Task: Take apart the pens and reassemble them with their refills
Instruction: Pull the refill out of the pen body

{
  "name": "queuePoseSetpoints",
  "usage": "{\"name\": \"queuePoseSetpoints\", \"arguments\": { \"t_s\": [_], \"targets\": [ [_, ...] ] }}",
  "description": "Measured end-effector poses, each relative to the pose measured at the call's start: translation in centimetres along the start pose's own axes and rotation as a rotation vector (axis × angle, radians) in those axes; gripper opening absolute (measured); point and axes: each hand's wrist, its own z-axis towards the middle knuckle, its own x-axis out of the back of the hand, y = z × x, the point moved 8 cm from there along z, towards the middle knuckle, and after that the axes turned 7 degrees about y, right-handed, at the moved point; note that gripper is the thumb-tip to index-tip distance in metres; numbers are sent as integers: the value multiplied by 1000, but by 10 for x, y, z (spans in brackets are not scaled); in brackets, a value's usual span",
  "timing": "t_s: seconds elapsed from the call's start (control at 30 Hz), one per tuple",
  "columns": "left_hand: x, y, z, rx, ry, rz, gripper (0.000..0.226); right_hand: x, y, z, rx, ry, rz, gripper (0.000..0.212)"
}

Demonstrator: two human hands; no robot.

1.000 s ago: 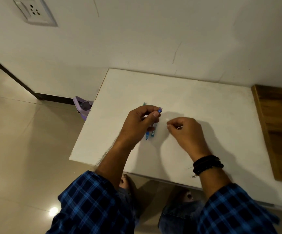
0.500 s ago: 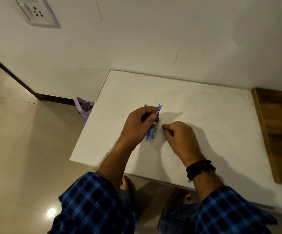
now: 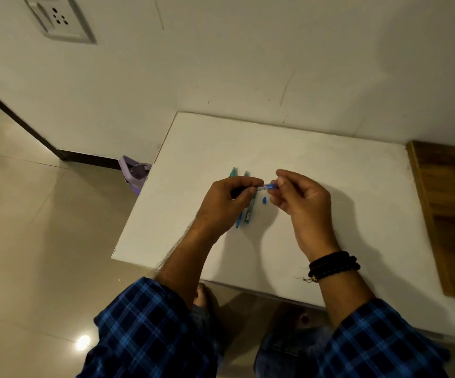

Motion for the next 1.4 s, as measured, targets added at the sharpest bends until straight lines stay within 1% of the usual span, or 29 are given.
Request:
{"name": "queuePoseSetpoints", "arguments": {
  "t_s": [0.13,0.23,0.33,0.4,0.5,0.6,0.7,0.8,0.87,0.93,1.03,1.13,1.2,1.3,1.4],
  "targets": [
    [1,2,1,-26,16,-6,23,-1,7,0,-99,-20,99,15],
    [7,2,2,-22,79,-37,22,-5,11,-2,-155,-61,133,17],
    [9,6,1,-29,108,-45,26,-7,12,-3,-197,-73,159,17],
    [11,10,-1,-19,129,-114,29,-9,15,-6,-293,-69,249,16],
    [14,15,-3,-2,158,-281,30,-17,21,-13,-464,-97,403,15],
    [17,15,-5,35,196,-380,30,-23,23,-20,-520,-149,387,15],
    [18,16,-6,29,218,-356,28,-24,23,-20,-510,-135,365,14],
    [18,21,-5,-34,228,-260,19,-22,23,-19,-499,-103,369,15],
    [18,23,-5,-60,237,-208,17,-22,25,-20,-517,-97,374,16],
    [18,22,-3,-48,245,-189,17,-22,26,-20,-526,-95,369,17],
    [18,13,-3,29,250,-241,18,-20,24,-17,-485,-90,322,18],
    [13,-2,-3,156,213,-344,26,-13,18,-12,-376,-84,181,14],
    [6,-10,-4,222,155,-382,26,-5,11,-7,-299,-73,52,12],
    [-4,-15,-6,242,44,-360,17,7,-1,0,-201,-68,-139,6],
    [-9,-17,-7,262,-11,-323,13,12,-8,5,-136,-101,-277,5]
  ]
}}
